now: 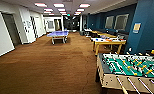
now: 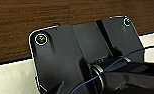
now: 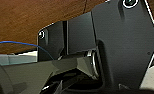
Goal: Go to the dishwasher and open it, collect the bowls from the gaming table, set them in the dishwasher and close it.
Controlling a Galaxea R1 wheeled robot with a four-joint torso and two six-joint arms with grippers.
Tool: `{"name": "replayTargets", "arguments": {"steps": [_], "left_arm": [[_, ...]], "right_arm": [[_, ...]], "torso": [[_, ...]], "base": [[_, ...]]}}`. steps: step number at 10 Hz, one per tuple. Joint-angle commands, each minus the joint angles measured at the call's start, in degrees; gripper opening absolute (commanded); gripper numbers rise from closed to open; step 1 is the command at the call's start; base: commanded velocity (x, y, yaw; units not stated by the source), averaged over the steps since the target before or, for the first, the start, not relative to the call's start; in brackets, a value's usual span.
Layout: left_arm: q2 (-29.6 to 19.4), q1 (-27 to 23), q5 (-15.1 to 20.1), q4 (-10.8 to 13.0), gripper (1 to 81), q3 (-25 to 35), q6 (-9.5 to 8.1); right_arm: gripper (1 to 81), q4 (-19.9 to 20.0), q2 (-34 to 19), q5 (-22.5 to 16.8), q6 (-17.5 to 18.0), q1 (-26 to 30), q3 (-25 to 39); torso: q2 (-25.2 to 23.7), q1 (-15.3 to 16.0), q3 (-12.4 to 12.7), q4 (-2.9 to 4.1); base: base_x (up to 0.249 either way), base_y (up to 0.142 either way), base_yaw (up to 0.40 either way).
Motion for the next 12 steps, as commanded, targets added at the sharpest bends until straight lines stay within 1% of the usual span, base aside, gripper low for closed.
{"name": "replayTargets", "arguments": {"steps": [1,6,12], "left_arm": [[-0.21,-2.48,2.58,-0.09,81.1,0.24,-0.11],[-0.03,-2.48,2.67,-0.09,81.1,0.24,-0.20],[0.05,-2.39,2.67,-0.18,81.1,0.15,-0.29]], "right_arm": [[81.1,-0.85,-0.75,-2.79,-0.13,2.37,0.65],[81.1,-0.76,-0.57,-2.79,-0.13,2.37,0.38],[81.1,-0.85,-0.04,-2.79,-0.13,2.29,-0.23]], "torso": [[0.00,0.00,0.00,0.00],[-0.02,0.00,0.00,0.00],[-0.02,-0.01,0.00,0.00]], "base": [[0.111,0.000,0.000],[0.115,0.000,0.000],[0.142,0.000,0.000]]}}
